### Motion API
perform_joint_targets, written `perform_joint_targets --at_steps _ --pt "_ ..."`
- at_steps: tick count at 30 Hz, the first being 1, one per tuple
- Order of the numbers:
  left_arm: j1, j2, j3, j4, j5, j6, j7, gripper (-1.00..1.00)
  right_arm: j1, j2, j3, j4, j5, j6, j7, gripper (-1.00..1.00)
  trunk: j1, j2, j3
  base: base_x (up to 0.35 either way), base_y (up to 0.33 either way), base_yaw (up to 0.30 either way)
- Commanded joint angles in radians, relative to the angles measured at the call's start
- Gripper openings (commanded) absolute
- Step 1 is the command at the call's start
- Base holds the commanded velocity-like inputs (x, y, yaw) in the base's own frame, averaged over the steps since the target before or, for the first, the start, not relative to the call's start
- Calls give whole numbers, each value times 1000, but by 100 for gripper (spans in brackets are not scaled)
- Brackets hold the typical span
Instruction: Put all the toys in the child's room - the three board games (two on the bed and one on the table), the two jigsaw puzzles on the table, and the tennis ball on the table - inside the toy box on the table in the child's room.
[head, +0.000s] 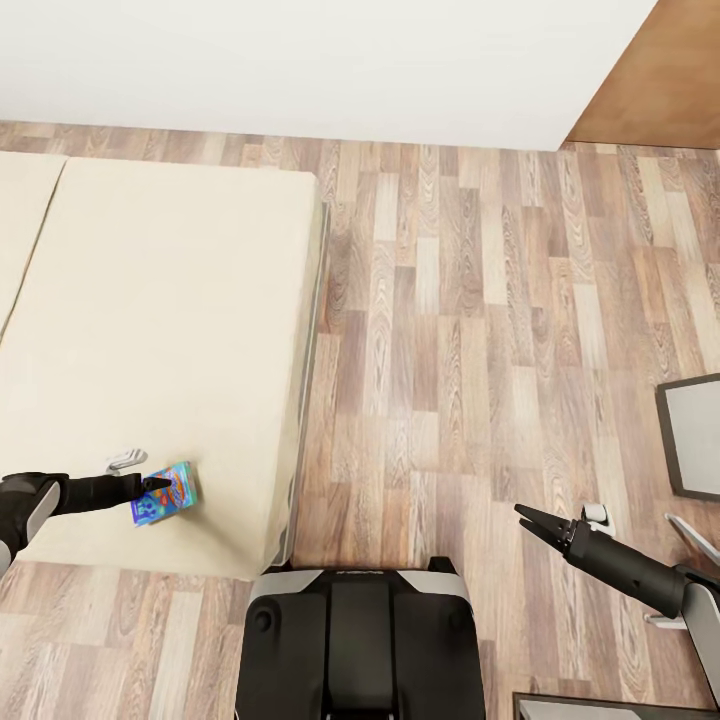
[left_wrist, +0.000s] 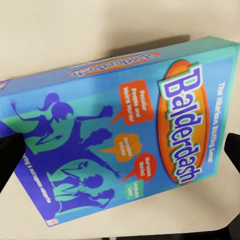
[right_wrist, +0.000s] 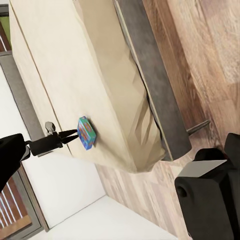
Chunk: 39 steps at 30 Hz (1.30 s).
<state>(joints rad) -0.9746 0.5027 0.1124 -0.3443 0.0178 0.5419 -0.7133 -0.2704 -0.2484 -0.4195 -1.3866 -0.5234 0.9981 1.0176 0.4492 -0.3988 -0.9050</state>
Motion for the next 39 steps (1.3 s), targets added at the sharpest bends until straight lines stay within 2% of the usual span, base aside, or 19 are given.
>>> perform_joint_targets --at_steps 1,39 --pt "1 -1 6 0 10 13 -3 100 -1 0 -1 0 2 4 4 100 1 -1 -1 0 -5 0" --pt "1 0 6 -1 10 14 -3 100 0 0 -1 0 2 4 4 100 1 -1 -1 -20 33 0"
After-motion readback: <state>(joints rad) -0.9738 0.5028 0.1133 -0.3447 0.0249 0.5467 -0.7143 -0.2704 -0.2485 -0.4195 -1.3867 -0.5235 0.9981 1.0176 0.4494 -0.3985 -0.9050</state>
